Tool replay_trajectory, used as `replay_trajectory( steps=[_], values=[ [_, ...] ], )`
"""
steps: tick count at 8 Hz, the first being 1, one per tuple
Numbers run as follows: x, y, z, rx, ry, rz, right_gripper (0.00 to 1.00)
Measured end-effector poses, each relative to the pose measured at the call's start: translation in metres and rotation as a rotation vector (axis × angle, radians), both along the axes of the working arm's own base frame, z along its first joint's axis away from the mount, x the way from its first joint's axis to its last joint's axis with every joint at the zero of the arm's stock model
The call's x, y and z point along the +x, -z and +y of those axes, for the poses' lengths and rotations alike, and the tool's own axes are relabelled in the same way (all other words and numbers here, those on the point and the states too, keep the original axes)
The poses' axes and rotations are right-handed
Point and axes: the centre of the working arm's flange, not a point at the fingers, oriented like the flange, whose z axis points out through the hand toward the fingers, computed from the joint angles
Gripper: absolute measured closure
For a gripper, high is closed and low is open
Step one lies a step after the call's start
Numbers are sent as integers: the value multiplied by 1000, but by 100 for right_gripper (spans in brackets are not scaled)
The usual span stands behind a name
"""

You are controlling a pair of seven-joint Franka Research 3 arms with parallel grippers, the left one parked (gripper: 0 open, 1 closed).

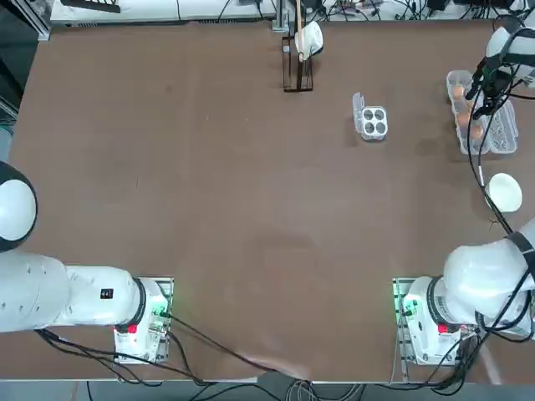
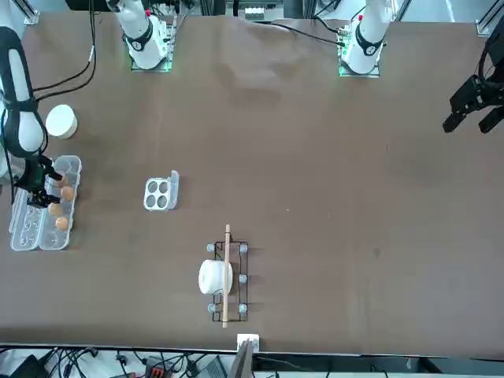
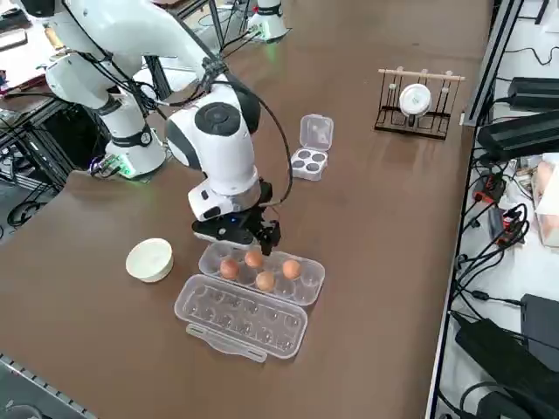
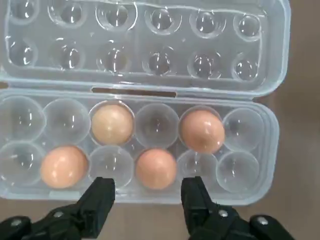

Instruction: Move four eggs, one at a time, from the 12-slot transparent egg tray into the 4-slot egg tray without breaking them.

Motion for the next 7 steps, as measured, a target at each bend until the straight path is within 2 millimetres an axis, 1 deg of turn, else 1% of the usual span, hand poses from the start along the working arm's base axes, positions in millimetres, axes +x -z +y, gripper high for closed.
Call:
replay_trajectory(
  steps=[3, 7],
  values=[
    [1, 16, 0, 1, 29, 0, 18],
    [3, 26, 3, 0, 56, -3, 19]
  ],
)
